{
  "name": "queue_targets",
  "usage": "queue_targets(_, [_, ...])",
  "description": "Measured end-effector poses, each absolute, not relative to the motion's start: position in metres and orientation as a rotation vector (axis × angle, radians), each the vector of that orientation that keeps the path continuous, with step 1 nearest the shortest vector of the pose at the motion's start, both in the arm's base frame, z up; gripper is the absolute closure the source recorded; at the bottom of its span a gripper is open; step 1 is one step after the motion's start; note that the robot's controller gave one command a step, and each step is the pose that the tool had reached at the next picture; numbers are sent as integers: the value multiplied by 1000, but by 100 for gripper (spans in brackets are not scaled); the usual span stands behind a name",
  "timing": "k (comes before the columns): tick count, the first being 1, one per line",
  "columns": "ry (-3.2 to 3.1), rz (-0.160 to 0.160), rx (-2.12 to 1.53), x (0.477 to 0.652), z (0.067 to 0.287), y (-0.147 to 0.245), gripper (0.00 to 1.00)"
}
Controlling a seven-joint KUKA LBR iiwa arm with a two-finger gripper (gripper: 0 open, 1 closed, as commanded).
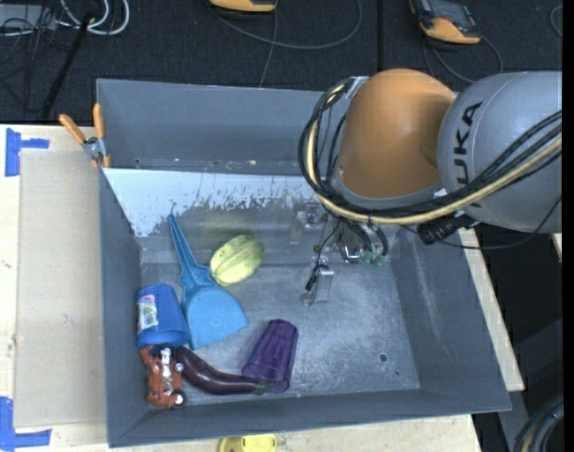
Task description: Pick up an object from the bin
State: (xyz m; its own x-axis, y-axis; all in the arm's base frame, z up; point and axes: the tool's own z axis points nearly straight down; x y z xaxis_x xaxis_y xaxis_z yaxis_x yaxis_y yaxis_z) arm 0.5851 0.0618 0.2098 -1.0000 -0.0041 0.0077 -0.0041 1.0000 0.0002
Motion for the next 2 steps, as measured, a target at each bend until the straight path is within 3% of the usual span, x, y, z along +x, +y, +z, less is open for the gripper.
queue_targets(1, [-3141, -1, 4, 586, 215, 61, 0])
queue_targets(2, [-3135, 0, 233, 560, 169, 76, 0])
